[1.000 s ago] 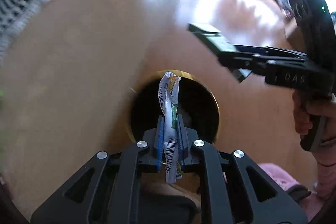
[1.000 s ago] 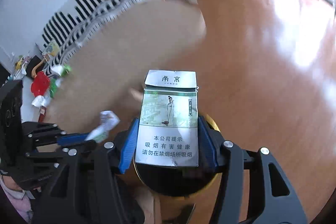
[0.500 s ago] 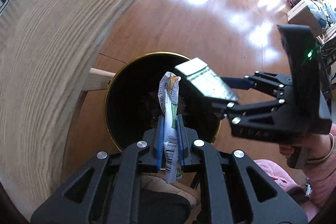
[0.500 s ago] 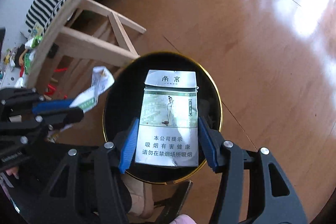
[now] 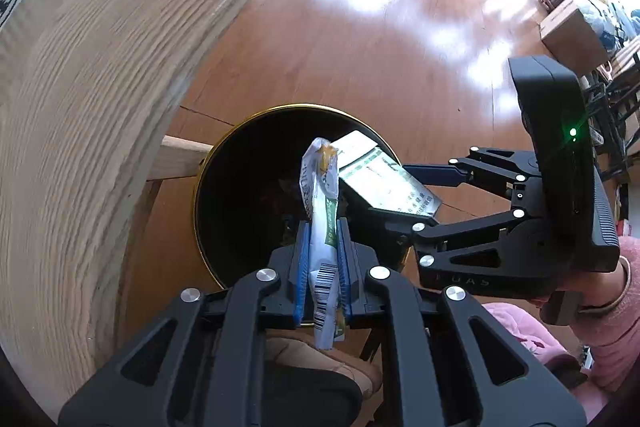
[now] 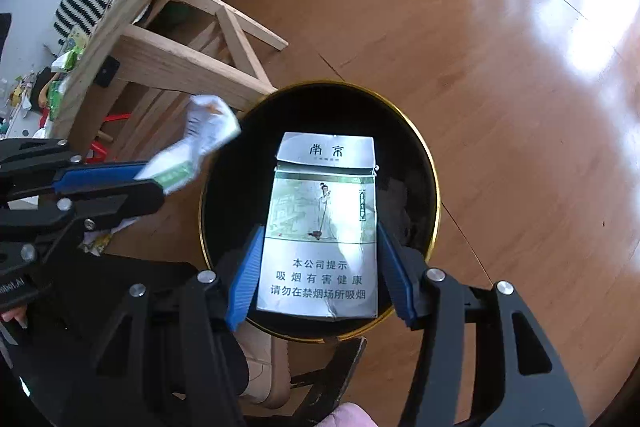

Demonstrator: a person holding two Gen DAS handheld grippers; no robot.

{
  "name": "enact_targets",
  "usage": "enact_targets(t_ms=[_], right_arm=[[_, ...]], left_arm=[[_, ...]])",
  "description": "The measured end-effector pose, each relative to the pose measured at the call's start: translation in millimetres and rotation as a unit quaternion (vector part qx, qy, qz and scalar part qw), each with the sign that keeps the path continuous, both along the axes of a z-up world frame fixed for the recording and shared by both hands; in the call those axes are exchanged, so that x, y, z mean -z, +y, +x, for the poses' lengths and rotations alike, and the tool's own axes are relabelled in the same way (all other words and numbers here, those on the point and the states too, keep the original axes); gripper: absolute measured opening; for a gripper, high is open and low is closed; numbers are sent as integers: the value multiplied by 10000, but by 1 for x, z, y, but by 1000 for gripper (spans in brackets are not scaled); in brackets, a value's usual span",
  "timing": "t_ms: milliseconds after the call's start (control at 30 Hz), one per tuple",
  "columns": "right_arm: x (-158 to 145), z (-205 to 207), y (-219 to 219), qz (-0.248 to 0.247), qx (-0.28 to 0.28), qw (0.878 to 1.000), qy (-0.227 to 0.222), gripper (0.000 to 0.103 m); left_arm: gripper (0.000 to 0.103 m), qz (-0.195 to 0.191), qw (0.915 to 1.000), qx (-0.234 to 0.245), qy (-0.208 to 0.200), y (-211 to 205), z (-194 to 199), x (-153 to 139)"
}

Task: Collect trash
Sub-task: 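Carry the wrapper and cigarette pack to the bin and open both grippers, then grasp the red cigarette pack with the left gripper while the right grasps the green toy car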

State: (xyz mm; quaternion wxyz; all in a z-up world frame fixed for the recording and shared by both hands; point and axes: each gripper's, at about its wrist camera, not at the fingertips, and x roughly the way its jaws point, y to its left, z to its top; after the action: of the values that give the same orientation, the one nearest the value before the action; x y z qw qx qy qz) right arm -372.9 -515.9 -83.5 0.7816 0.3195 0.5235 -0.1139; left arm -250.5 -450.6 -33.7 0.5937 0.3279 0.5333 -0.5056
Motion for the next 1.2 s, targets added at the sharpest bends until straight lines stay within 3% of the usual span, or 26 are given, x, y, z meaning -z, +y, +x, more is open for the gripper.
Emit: enact_targets(t_ms=[33,67,133,300,433,533,567,633,700,733,767,833,900,933,967,1000,1067,1167,1200], right_arm=[[0,2,1,-11,-54,10000,43,65],[1,3,2,-24,-102,9999,68,74],[2,6,9,-187,-298,9992,195,83],[8,6,19,-415,-490,9969,449,88],[2,3,14,-410,-391,9975,410,88],[-19,1,4,-760,-62,9966,311,88],[-27,0,1,-863,24,9960,244,88],[-56,2,-4,-1167,210,9929,-50,91],[-85,9,-3,-1460,315,9881,-374,96],[-99,17,1,-1562,306,9858,-540,96],[-115,28,6,-1663,241,9832,-716,96],[-136,51,17,-1770,56,9798,-923,96],[-157,80,33,-1823,-160,9766,-1133,96],[-166,97,42,-1837,-268,9749,-1232,96],[-179,119,57,-1804,-435,9730,-1375,96],[-187,133,68,-1757,-557,9719,-1462,96],[-200,166,95,-1596,-885,9692,-1652,96],[-218,216,142,-1318,-1471,9620,-1883,96],[-219,233,161,-1259,-1690,9590,-1894,96]], left_arm=[[22,21,10000,55,-66,-1,-2,0],[50,21,9999,93,-113,-1,-5,-1],[84,-145,9996,124,-200,-1,-8,-7],[87,-428,9990,-38,-132,1,-3,-18],[88,-671,9970,-200,-342,4,1,-32],[89,-1470,9859,-538,-597,17,11,-69],[95,-1873,9769,-737,-715,28,17,-90],[97,-2476,9567,-1188,-964,53,30,-125],[97,-3036,9311,-1648,-1172,99,52,-159],[97,-3079,9251,-1915,-1127,114,62,-166],[97,-3113,9154,-2428,-780,144,83,-173],[97,-2997,9023,-3063,-473,204,124,-179],[97,-2946,8753,-3777,-669,259,153,-183],[97,-2814,8574,-4225,-849,297,174,-183],[97,-2676,8493,-4448,-957,318,186,-181],[97,-2434,8408,-4700,-1140,342,200,-175],[97,-1911,8139,-5234,-1647,387,224,-159],[97,-1349,7671,-5946,-1996,434,249,-124],[97,-1202,7640,-6072,-1822,440,257,-115]])
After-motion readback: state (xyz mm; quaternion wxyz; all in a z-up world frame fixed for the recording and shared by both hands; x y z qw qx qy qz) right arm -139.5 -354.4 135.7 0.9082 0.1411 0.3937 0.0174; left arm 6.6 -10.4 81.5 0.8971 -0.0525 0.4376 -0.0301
